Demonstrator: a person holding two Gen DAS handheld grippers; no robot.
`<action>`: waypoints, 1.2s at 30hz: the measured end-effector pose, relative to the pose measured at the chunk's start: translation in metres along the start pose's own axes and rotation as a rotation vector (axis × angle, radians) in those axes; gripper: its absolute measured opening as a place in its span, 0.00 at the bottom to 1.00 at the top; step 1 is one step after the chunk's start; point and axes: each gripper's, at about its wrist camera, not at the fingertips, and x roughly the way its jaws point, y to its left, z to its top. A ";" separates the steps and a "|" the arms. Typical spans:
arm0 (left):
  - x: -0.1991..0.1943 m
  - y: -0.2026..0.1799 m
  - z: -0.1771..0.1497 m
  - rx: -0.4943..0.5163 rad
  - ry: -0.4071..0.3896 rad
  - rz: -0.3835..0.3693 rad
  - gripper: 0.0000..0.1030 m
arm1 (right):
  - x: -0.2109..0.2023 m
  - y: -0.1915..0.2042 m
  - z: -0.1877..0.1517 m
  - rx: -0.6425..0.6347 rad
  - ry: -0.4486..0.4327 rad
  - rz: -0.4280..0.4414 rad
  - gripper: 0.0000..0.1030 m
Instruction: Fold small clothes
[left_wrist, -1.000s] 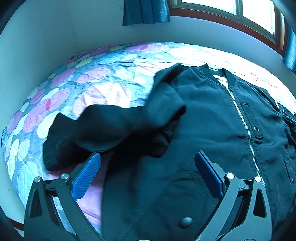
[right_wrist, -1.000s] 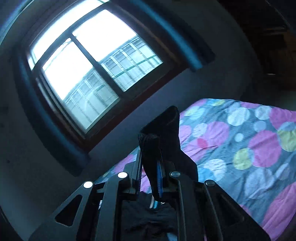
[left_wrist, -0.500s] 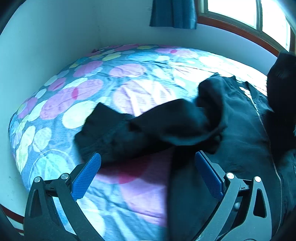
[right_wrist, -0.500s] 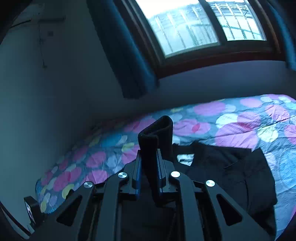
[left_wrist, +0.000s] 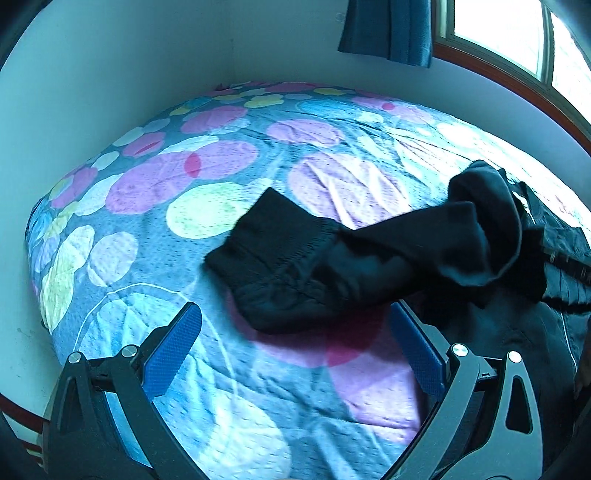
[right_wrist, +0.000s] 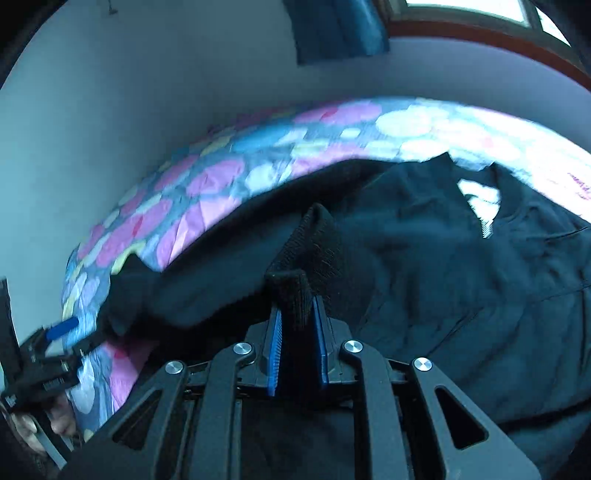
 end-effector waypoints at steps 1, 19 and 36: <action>0.000 0.004 0.000 -0.006 -0.001 0.006 0.98 | 0.004 0.001 -0.003 0.000 0.019 0.008 0.20; 0.013 0.075 0.018 -0.014 0.010 -0.095 0.98 | -0.001 -0.028 -0.035 0.205 0.036 0.239 0.43; 0.105 0.090 0.063 -0.092 0.202 -0.471 0.89 | 0.004 -0.037 -0.043 0.252 0.043 0.275 0.44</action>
